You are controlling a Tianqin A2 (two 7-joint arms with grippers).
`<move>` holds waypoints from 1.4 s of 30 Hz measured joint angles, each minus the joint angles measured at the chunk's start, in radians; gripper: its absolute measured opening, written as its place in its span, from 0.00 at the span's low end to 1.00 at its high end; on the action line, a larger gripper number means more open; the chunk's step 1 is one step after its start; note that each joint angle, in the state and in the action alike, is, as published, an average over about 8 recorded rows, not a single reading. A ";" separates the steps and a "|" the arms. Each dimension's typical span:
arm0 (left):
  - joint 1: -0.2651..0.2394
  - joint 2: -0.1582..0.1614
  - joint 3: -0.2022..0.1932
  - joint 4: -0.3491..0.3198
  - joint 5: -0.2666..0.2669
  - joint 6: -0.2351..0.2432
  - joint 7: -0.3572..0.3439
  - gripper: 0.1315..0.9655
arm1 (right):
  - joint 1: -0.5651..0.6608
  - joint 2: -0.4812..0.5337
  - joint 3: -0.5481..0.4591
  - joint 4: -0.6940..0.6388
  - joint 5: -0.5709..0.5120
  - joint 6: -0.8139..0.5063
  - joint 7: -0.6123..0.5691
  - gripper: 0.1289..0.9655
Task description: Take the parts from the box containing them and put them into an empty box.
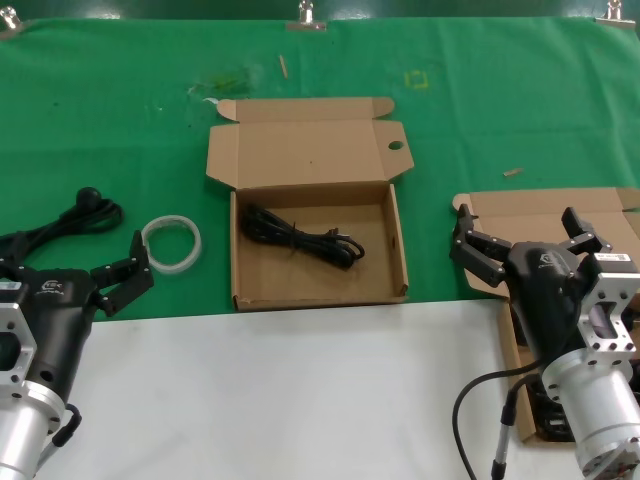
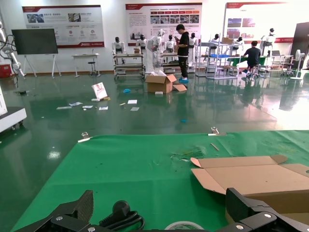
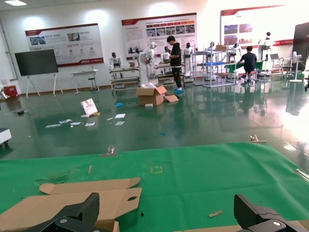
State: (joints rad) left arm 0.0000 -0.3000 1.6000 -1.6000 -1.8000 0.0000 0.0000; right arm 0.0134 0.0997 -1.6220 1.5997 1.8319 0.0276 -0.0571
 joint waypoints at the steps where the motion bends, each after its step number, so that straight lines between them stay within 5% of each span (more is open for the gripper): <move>1: 0.000 0.000 0.000 0.000 0.000 0.000 0.000 1.00 | 0.000 0.000 0.000 0.000 0.000 0.000 0.000 1.00; 42: 0.000 0.000 0.000 0.000 0.000 0.000 0.000 1.00 | 0.000 0.000 0.000 0.000 0.000 0.000 0.000 1.00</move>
State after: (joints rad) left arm 0.0000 -0.3000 1.6000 -1.6000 -1.8000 0.0000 -0.0003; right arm 0.0134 0.0997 -1.6220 1.5996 1.8319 0.0276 -0.0571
